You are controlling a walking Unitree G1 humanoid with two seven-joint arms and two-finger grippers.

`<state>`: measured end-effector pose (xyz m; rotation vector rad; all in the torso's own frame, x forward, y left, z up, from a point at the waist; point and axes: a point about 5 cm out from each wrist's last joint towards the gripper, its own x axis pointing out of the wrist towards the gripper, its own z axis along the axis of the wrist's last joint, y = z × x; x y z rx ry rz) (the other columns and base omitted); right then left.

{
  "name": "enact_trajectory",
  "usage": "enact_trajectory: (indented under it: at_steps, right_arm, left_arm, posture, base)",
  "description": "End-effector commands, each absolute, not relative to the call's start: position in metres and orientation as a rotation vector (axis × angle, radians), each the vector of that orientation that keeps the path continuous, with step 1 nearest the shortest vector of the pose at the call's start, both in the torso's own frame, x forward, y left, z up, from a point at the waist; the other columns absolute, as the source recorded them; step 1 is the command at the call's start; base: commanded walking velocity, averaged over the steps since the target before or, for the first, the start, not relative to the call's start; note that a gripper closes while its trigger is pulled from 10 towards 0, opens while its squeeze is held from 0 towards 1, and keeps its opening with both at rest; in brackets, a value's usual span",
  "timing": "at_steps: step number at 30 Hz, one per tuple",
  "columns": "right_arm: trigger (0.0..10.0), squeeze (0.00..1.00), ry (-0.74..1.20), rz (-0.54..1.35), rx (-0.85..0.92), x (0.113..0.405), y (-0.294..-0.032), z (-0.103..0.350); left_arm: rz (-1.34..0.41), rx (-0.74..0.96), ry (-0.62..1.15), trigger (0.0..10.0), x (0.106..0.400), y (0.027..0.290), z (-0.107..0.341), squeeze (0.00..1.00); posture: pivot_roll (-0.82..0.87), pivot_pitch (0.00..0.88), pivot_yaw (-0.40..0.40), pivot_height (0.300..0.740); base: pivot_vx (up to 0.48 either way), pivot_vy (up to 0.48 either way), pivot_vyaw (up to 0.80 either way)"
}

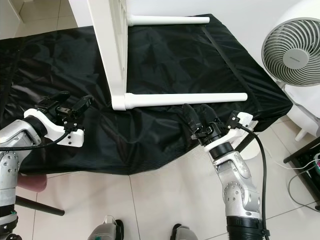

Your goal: Building children table

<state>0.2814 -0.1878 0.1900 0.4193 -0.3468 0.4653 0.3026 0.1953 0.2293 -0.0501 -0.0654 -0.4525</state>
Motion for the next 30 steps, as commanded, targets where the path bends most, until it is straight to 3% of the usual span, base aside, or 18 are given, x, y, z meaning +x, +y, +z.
enact_trajectory:
  at_steps: [1, 30]
  right_arm:
    - [10.0, 0.0, -0.336, 0.46, 0.414, 0.2804, -0.1895, 0.187]
    - [10.0, 0.0, -0.329, 0.472, 0.414, 0.285, -0.1925, 0.1854]
  left_arm:
    - [-0.428, -0.033, -0.046, 10.0, 0.3024, 0.1994, 0.2242, 0.0]
    - [-0.442, -0.013, -0.047, 10.0, 0.3002, 0.202, 0.2232, 0.0]
  posture:
    - [0.1, 0.136, 0.026, 0.74]
    - [0.12, 0.117, 0.002, 0.74]
  base:
    - [0.0, 0.0, 0.0]
    - [0.0, 0.0, 0.0]
